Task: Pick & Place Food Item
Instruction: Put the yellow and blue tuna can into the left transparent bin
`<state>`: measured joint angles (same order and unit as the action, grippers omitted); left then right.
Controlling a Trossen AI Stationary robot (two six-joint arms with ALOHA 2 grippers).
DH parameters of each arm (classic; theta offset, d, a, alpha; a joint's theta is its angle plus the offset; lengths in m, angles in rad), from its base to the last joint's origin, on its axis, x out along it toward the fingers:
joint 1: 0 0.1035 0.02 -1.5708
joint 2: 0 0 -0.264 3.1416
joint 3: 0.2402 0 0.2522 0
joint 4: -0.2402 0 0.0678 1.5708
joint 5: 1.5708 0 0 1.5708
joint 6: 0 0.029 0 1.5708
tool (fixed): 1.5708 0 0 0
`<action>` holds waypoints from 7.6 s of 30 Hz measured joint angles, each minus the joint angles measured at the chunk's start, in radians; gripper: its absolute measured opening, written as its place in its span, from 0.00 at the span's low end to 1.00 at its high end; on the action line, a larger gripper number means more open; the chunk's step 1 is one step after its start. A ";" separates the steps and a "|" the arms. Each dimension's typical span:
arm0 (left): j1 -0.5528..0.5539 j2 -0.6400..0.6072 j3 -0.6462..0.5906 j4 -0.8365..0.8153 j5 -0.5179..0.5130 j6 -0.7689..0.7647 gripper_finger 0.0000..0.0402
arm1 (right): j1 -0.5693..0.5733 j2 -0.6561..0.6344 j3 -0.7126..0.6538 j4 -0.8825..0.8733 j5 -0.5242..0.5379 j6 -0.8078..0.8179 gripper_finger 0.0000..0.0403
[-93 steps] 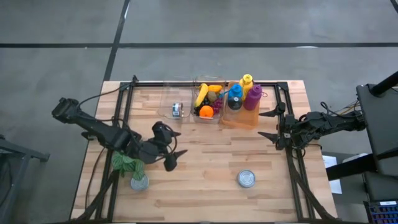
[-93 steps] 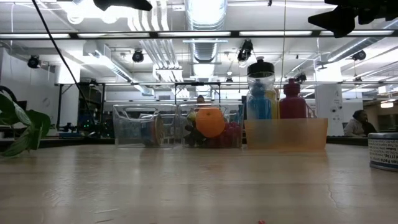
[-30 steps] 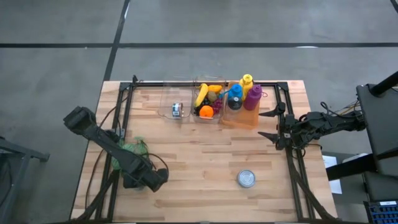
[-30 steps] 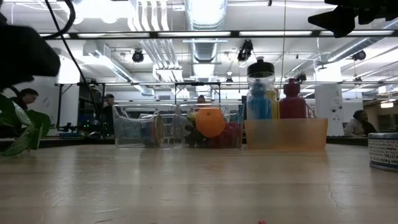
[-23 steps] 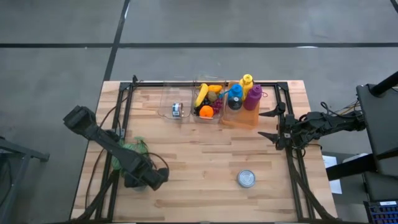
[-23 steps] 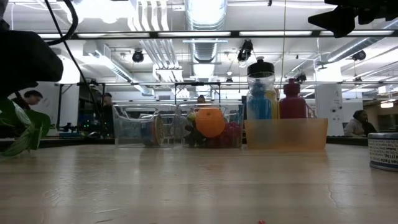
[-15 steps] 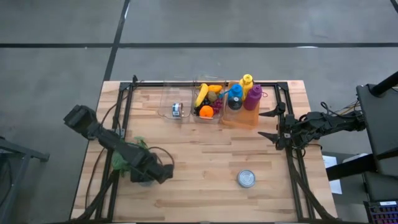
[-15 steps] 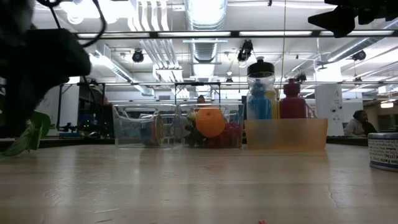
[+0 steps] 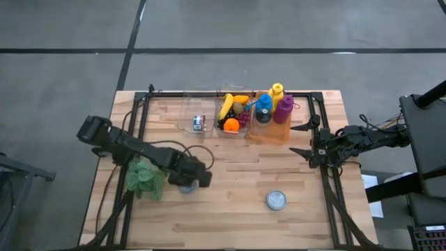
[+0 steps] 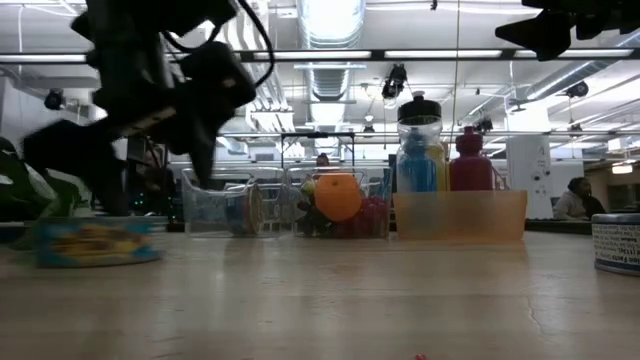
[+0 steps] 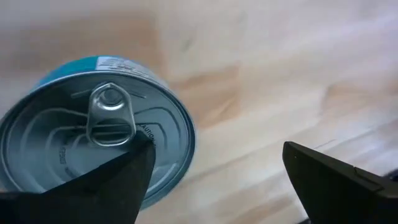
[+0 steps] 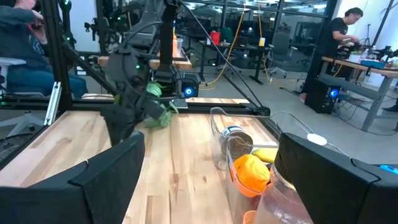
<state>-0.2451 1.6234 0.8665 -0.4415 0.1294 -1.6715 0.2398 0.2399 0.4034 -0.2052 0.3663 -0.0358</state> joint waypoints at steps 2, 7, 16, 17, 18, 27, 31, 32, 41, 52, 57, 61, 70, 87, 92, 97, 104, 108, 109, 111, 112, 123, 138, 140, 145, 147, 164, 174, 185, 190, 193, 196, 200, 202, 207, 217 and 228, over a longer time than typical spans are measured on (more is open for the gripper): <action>0.029 0.002 -0.001 0.029 -0.015 0.063 0.91 | 0.000 0.000 0.000 0.000 0.000 -0.001 0.92; 0.089 0.003 -0.004 0.072 -0.026 0.205 0.91 | 0.000 0.000 0.000 0.000 0.000 -0.001 0.92; 0.155 0.009 -0.008 0.151 -0.063 0.497 0.91 | 0.000 0.000 0.000 0.000 0.000 0.000 0.92; 0.160 0.009 -0.009 0.164 -0.064 0.539 0.91 | 0.000 0.000 0.000 0.000 0.000 0.001 0.92; 0.164 0.010 -0.009 0.178 -0.068 0.579 0.91 | 0.000 0.000 0.000 0.000 0.000 0.001 0.92; 0.175 0.008 -0.011 0.253 -0.081 0.687 0.91 | 0.000 0.000 0.000 0.000 0.000 0.001 0.92; 0.175 -0.007 0.008 0.269 -0.081 0.777 0.91 | 0.000 0.000 0.000 0.000 0.000 0.001 0.92; 0.173 -0.016 0.018 0.269 -0.081 0.801 0.91 | 0.000 0.000 0.000 0.000 0.000 0.000 0.92; 0.150 -0.195 0.060 0.265 -0.203 1.005 0.91 | 0.000 0.000 0.000 0.000 0.000 0.001 0.92; 0.094 -0.343 0.055 0.179 -0.227 0.944 0.91 | 0.000 0.003 0.000 0.000 0.000 -0.001 0.92; 0.093 -0.345 0.055 0.180 -0.236 0.938 0.91 | 0.000 0.005 0.000 0.000 0.000 -0.001 0.92; 0.093 -0.348 0.055 0.177 -0.241 0.904 0.91 | 0.000 0.005 0.000 0.000 0.000 -0.001 0.92; 0.090 -0.350 0.055 0.180 -0.227 0.909 0.91 | 0.000 0.005 0.000 0.000 0.000 -0.001 0.92; 0.091 -0.350 0.055 0.168 -0.227 0.912 0.91 | 0.000 0.005 0.000 0.000 0.000 0.001 0.92; 0.091 -0.350 0.055 0.156 -0.227 0.912 0.91 | 0.000 0.005 0.000 0.000 0.000 0.001 0.92; 0.091 -0.350 0.055 0.156 -0.227 0.912 0.91 | 0.000 0.005 0.000 0.000 0.000 0.001 0.92; 0.094 -0.350 0.055 0.156 -0.227 0.913 0.91 | 0.000 0.005 0.000 0.000 0.000 -0.001 0.92; 0.098 -0.350 0.055 0.157 -0.241 1.000 0.91 | 0.000 0.005 0.000 0.001 0.002 -0.001 0.92; 0.099 -0.350 0.055 0.156 -0.243 1.027 0.91 | 0.000 0.005 0.000 0.005 0.006 0.000 0.92; 0.103 -0.350 0.055 0.157 -0.246 1.067 0.91 | 0.000 0.005 0.000 0.006 0.008 0.001 0.92; 0.103 -0.350 0.055 0.157 -0.246 1.080 0.91 | 0.000 0.005 0.000 0.007 0.007 0.000 0.92; 0.100 -0.408 0.055 0.092 -0.283 1.131 0.91 | 0.000 0.011 0.000 0.001 0.001 -0.015 0.92; 0.099 -0.397 0.050 -0.252 -0.403 0.480 0.91 | 0.000 0.011 0.000 -0.001 0.001 -0.024 0.92; 0.099 -0.373 0.042 -0.272 -0.399 0.425 0.91 | 0.000 0.011 0.000 -0.001 0.001 -0.025 0.92; 0.098 -0.317 0.014 -0.338 -0.313 0.307 0.91 | 0.000 0.011 0.000 -0.001 0.001 -0.025 0.92; 0.098 -0.299 0.009 -0.360 -0.301 0.259 0.91 | 0.000 0.011 0.000 0.000 0.001 -0.028 0.92; 0.098 -0.233 0.010 -0.287 -0.283 0.178 0.91 | 0.000 0.011 0.000 0.000 0.001 -0.025 0.92; 0.098 -0.234 0.010 -0.262 -0.286 0.179 0.91 | 0.000 0.012 0.000 0.000 0.001 -0.026 0.92; 0.098 -0.229 0.010 -0.232 -0.286 0.202 0.91 | 0.000 0.012 0.000 0.000 0.001 -0.025 0.92; 0.097 -0.229 0.010 -0.237 -0.286 0.155 0.91 | 0.000 0.012 0.000 0.000 0.001 -0.025 0.92; 0.097 -0.229 0.010 -0.237 -0.286 0.132 0.91 | 0.000 0.012 0.000 0.000 0.001 -0.027 0.92; 0.097 -0.229 0.010 -0.233 -0.286 0.122 0.91 | 0.000 0.012 0.000 0.000 0.001 -0.026 0.92; 0.096 -0.229 0.010 -0.225 -0.286 0.134 0.90 | 0.000 0.012 0.000 0.000 0.001 -0.025 0.92; 0.096 -0.229 0.010 -0.231 -0.286 0.132 0.88 | 0.000 0.012 0.000 0.000 0.001 -0.027 0.92; 0.095 -0.227 0.010 -0.220 -0.287 0.126 0.69 | 0.000 0.012 0.000 0.000 0.001 -0.027 0.92; 0.095 -0.165 -0.043 -0.048 -0.293 0.168 0.23 | 0.000 0.012 0.000 0.000 0.001 -0.026 0.92; 0.096 -0.153 -0.088 0.024 -0.294 0.153 0.02 | 0.000 0.011 0.000 0.000 0.001 -0.025 0.92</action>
<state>-0.1487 1.4708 0.7784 -0.4172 -0.1643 -1.5185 0.2394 0.2512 0.4031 -0.2050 0.3668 -0.0611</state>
